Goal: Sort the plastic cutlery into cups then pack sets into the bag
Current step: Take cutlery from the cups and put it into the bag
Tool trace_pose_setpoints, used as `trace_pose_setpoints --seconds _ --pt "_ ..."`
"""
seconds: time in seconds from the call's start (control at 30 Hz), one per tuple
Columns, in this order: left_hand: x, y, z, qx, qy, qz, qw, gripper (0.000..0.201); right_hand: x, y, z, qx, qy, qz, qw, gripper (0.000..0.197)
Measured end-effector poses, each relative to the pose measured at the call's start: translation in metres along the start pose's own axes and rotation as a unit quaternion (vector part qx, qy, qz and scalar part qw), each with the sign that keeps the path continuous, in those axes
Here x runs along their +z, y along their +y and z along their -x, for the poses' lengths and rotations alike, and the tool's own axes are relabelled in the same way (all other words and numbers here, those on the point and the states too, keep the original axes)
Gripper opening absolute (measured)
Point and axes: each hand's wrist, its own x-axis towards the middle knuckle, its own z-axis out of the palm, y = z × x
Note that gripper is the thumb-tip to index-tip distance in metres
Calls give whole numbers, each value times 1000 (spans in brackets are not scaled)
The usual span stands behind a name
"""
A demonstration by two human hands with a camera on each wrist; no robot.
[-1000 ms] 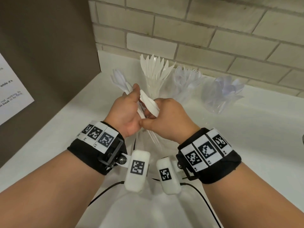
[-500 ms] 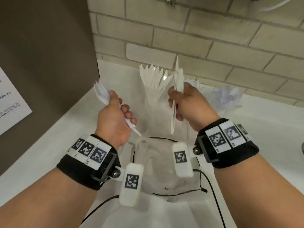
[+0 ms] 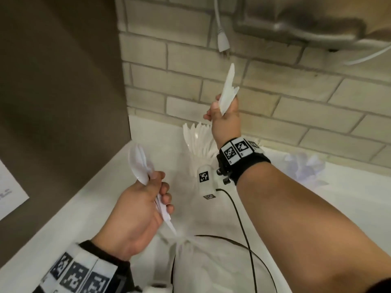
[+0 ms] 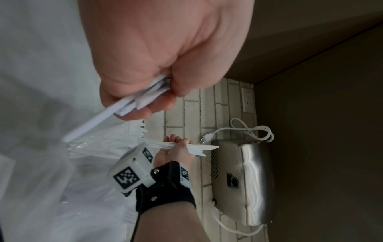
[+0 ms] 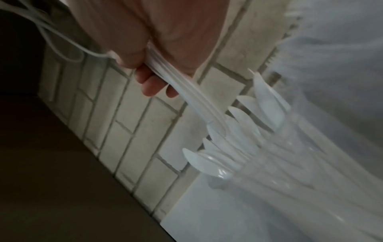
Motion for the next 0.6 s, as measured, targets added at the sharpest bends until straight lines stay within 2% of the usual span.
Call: trace_pose_setpoints --seconds 0.1,0.2,0.27,0.33,0.4,0.5,0.53,0.6 --pt "-3 2 -3 -5 -1 1 1000 11 4 27 -1 49 -25 18 998 15" --pt "-6 2 -6 -7 6 3 1000 10 0 46 3 88 -31 65 994 33" --pt "-6 1 -7 -10 7 5 1000 11 -3 49 2 88 -28 66 994 46" --pt "-3 -2 -7 -16 6 7 1000 11 -6 49 0 58 -44 90 993 48" --pt "0 -4 -6 -21 5 6 1000 11 -8 49 -1 34 -98 177 979 39" --pt "5 -6 -4 -26 4 2 1000 11 -7 52 1 53 -197 307 930 40" --pt "6 -6 -4 -27 2 -1 1000 11 -7 52 1 59 -209 317 923 44" --pt "7 -5 -3 -29 -1 -9 1000 13 -8 51 1 55 -200 305 930 52"
